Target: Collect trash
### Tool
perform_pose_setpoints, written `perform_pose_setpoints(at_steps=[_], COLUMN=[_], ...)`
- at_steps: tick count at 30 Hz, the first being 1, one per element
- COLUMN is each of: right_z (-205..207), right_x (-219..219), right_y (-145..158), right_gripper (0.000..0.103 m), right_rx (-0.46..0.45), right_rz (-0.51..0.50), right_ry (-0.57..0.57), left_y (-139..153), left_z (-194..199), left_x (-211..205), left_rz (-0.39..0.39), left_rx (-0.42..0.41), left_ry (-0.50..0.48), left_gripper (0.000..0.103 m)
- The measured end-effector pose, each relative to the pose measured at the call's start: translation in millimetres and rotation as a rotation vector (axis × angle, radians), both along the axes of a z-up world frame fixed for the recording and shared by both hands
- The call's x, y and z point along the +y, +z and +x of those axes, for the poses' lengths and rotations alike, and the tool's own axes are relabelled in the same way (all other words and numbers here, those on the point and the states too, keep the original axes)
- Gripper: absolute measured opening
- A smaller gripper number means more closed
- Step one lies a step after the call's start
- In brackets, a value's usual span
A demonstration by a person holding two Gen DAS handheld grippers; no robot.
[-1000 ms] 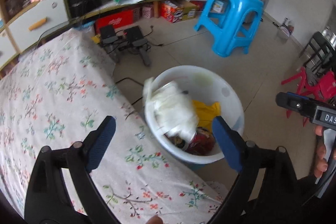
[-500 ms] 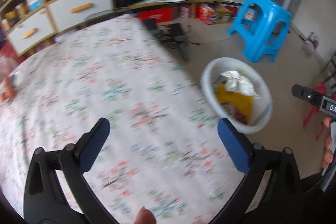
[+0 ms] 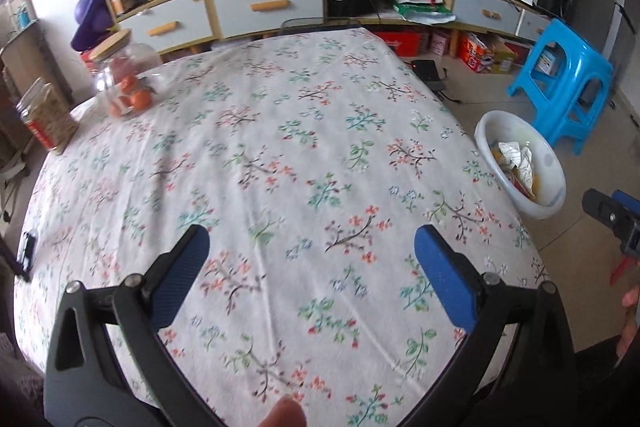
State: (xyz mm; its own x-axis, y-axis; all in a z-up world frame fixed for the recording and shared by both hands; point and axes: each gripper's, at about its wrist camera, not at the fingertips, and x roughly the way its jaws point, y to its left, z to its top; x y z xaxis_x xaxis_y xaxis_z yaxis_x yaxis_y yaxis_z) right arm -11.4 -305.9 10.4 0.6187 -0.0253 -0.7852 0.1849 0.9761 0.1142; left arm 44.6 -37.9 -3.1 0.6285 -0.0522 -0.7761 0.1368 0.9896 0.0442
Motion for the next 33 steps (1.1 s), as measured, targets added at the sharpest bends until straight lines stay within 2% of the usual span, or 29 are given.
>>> perform_pose_setpoints(at_steps=[3,8,11,18,33], right_z=[-14,-25,-21,-12,-16], right_x=[19,42,46,43,47], right_y=[8,19,19,8,11], right_gripper=[0.102,0.102,0.102,0.102,0.102], right_rx=[-0.040,-0.125,-0.129,-0.097,-0.121], right_rz=[-0.026,-0.151,-0.140,-0.101,-0.102], right_ry=[0.032,0.041,0.054,0.061,0.064], left_y=[4,11,12,2,0], left_z=[-13,-25,-27,-25,-26], left_x=[7,15,17,13,12], left_rz=[-0.009,-0.025,-0.022,-0.028,-0.028], left_rx=[-0.014,-0.054,-0.070,-0.052,-0.039], left_ry=[0.029,0.068,0.078,0.068,0.060], left_gripper=[0.102,0.102,0.102,0.102,0.102])
